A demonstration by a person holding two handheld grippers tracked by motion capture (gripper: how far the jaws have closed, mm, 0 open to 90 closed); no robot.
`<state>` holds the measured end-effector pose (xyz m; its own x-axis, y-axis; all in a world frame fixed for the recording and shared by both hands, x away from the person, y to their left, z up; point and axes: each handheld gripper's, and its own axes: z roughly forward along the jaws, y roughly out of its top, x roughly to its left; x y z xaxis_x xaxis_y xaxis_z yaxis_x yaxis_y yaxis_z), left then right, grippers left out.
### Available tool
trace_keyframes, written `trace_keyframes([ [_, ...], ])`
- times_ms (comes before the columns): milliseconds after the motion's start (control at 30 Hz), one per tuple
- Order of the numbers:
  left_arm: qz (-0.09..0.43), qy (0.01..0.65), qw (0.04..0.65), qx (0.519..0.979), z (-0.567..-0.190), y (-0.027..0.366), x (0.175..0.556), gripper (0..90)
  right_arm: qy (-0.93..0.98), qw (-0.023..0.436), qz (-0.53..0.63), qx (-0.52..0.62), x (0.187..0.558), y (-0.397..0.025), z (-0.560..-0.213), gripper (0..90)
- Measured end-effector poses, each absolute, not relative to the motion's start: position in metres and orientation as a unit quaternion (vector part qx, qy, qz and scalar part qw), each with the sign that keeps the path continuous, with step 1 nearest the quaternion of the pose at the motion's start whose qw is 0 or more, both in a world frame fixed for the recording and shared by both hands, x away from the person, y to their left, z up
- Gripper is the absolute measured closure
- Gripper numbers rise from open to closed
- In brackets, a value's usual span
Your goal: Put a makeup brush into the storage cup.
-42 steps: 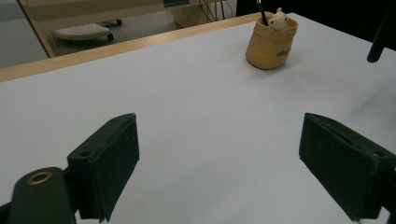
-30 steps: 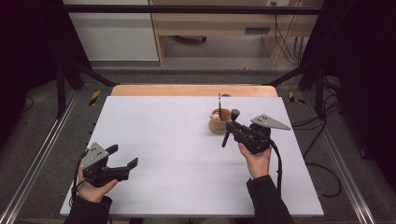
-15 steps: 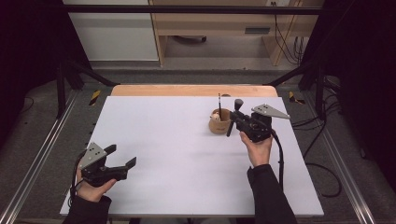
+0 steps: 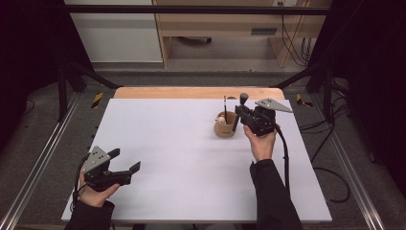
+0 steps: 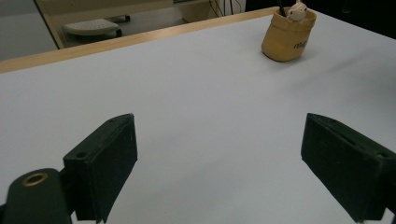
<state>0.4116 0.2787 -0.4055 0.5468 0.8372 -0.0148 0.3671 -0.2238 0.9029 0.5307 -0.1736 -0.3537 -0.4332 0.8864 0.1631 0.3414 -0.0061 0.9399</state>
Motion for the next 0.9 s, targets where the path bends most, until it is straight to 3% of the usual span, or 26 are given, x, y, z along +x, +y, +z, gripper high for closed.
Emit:
trace_keyframes([
  [900, 0.248, 0.404, 0.476, 0.741, -0.406, 0.279, 0.412, 9.5, 0.644, 0.272, 0.519, 0.492, 0.578, -0.164, -0.360, 77.3],
])
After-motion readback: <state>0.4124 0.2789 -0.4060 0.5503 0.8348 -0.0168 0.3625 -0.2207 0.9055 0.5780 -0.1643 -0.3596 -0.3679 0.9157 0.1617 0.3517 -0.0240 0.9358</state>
